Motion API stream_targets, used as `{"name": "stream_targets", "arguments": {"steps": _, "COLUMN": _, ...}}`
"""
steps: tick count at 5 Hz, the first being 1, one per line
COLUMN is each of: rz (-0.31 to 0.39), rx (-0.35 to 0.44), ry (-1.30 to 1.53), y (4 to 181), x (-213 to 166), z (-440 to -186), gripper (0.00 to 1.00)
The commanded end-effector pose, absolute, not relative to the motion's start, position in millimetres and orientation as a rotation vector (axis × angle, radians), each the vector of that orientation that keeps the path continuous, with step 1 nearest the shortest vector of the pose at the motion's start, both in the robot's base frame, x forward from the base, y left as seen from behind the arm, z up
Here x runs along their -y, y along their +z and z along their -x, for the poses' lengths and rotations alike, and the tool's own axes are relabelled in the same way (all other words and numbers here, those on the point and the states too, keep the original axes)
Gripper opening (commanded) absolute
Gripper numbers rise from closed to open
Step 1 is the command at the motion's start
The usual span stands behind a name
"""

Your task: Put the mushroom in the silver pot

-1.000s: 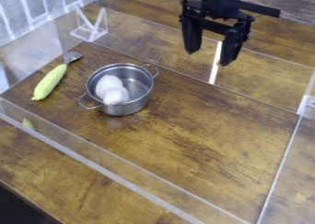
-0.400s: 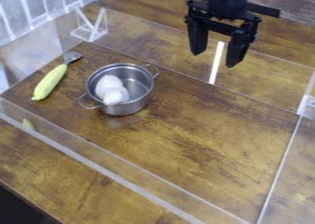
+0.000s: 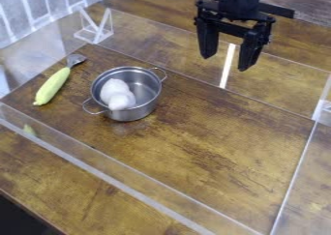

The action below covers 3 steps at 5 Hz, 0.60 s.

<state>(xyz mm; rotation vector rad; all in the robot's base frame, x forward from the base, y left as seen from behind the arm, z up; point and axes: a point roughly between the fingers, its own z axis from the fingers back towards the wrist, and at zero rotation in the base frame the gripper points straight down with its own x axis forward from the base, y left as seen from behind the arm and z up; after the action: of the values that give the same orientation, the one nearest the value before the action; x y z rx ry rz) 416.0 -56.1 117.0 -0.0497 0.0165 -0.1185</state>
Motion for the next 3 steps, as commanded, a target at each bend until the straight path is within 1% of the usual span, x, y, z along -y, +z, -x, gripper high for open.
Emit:
{"name": "stream_targets", "arguments": {"steps": 1, "rz": 0.057, "rx": 0.098, "ry": -0.091, "y": 162.0, "x": 44.3, "z": -420.7, "gripper": 1.00}}
{"name": "stream_targets", "arguments": {"steps": 3, "rz": 0.062, "rx": 0.076, "ry": -0.081, "y": 149.0, "x": 44.5, "z": -427.6, "gripper": 1.00}}
